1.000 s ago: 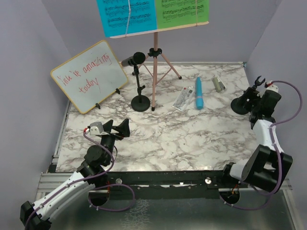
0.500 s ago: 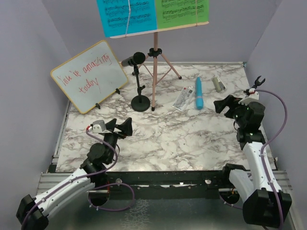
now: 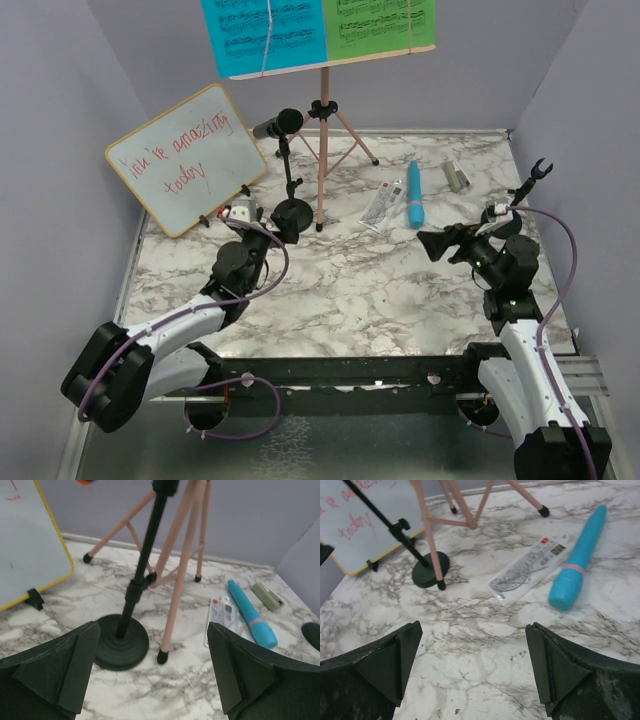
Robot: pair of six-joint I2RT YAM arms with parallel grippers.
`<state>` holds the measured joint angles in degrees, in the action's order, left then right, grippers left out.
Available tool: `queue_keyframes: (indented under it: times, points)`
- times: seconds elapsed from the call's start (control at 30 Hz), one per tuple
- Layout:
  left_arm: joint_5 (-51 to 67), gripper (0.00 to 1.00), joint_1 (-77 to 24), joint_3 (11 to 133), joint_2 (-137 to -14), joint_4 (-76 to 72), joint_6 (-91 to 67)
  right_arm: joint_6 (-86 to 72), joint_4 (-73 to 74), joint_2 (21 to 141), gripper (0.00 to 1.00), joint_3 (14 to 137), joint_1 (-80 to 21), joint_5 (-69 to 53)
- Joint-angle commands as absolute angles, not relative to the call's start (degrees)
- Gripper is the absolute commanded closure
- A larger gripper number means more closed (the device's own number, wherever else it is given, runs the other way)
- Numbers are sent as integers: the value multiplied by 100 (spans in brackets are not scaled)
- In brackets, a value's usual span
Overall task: Pack up the instrument practice props
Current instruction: Move the microphone stand with the microphone to the center of the board.
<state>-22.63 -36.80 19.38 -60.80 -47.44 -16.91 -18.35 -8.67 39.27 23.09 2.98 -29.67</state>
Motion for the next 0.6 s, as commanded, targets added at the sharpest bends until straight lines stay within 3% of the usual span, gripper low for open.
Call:
queue_keyframes:
  times: [0.0, 0.57]
  points:
    - [-1100, 5, -3000, 2492, -6614, -5463, -1623, -1697, -1184, 3657, 7, 2211, -192, -3215]
    - [2339, 18, -1316, 3778, -8948, -7104, -1507, -1664, -1975, 3150, 7, 1600, -1377, -2790]
